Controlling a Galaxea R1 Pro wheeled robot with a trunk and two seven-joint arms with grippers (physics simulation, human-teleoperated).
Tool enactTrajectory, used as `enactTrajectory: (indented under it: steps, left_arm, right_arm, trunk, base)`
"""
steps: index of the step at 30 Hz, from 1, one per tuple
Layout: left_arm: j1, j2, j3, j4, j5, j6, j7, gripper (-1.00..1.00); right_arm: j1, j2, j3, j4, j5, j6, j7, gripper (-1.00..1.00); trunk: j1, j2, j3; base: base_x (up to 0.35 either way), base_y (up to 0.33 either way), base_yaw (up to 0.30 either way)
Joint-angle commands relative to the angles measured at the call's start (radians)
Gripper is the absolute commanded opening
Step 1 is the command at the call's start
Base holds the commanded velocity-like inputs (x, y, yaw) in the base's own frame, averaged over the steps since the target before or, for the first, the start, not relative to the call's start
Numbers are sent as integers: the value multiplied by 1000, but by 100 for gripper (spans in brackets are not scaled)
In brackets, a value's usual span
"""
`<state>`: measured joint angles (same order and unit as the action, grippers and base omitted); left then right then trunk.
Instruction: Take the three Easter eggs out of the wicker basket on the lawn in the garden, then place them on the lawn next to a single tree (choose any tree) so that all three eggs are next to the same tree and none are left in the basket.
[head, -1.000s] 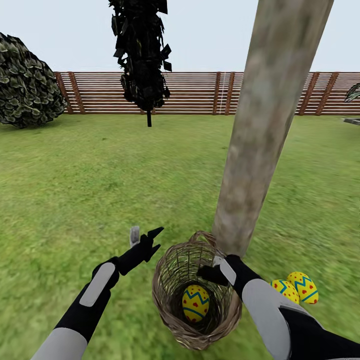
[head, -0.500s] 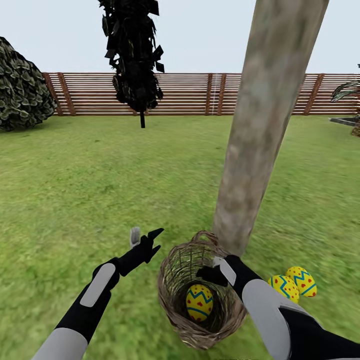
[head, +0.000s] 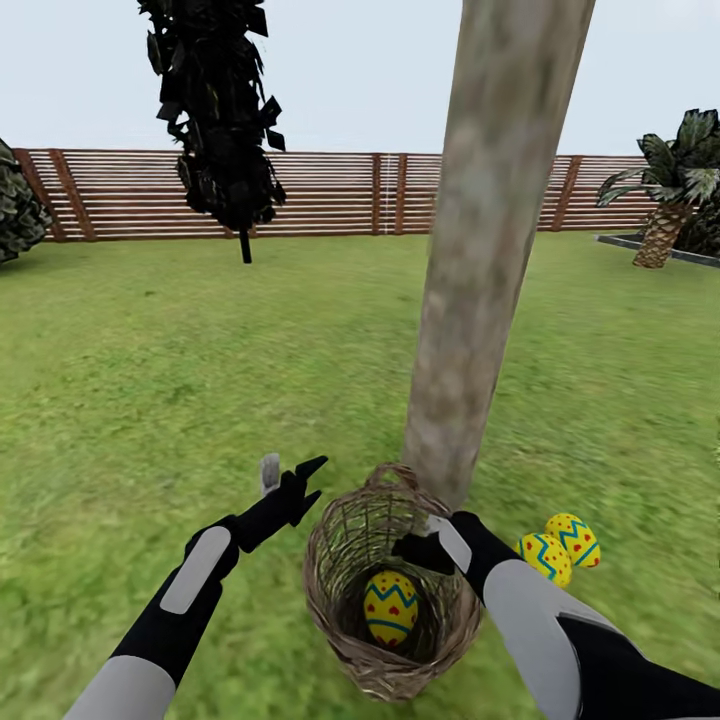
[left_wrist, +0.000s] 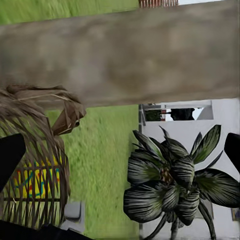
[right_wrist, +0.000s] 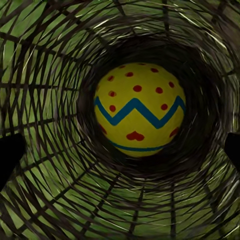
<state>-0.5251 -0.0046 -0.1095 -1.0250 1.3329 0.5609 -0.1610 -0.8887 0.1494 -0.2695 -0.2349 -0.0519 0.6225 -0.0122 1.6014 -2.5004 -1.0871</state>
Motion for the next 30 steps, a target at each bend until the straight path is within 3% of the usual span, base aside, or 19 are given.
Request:
enactTrajectory:
  steps: [1, 5, 13, 20, 21, 22, 23, 30]
  left_arm:
    - [-1, 0, 0, 0, 3, 4, -2, 100]
    - [0, 3, 2, -1, 6, 4, -5, 100]
    - [0, 6, 4, 0, 6, 5, -5, 100]
    - [0, 6, 2, -2, 6, 5, -6, 100]
    - [0, 6, 2, -2, 6, 5, -6, 100]
    - [0, 6, 2, -3, 6, 5, -6, 100]
    - [0, 6, 2, -2, 6, 5, -6, 100]
    - [0, 6, 3, 0, 6, 5, -6, 100]
  right_arm:
    - [0, 1, 0, -2, -5, 5, -2, 100]
    - [-17, 18, 9, -18, -5, 22, -2, 100]
    - [-60, 16, 9, -18, -6, 20, -1, 100]
    - [-61, 21, 8, -5, -6, 21, -22, 100]
    - [-60, 24, 7, -5, -6, 20, -28, 100]
    - [-60, 25, 7, -5, -6, 20, -105, 100]
    - [-61, 25, 8, -5, -6, 19, -124, 100]
    - [-61, 25, 9, -3, -6, 14, -140, 100]
  trunk:
    - [0, 0, -1]
    - [0, 0, 0]
    - [0, 0, 0]
    - [0, 0, 0]
    - [0, -1, -4]
    - [1, -1, -8]
    - [1, -1, -12]
    - [4, -3, -39]
  base:
    - [46, 151, -85]
    - [5, 15, -9]
    - [0, 121, 0]
    - [0, 88, 0]
    - [0, 2, 0]
    - [0, 1, 0]
    - [0, 0, 0]
    - [0, 0, 0]
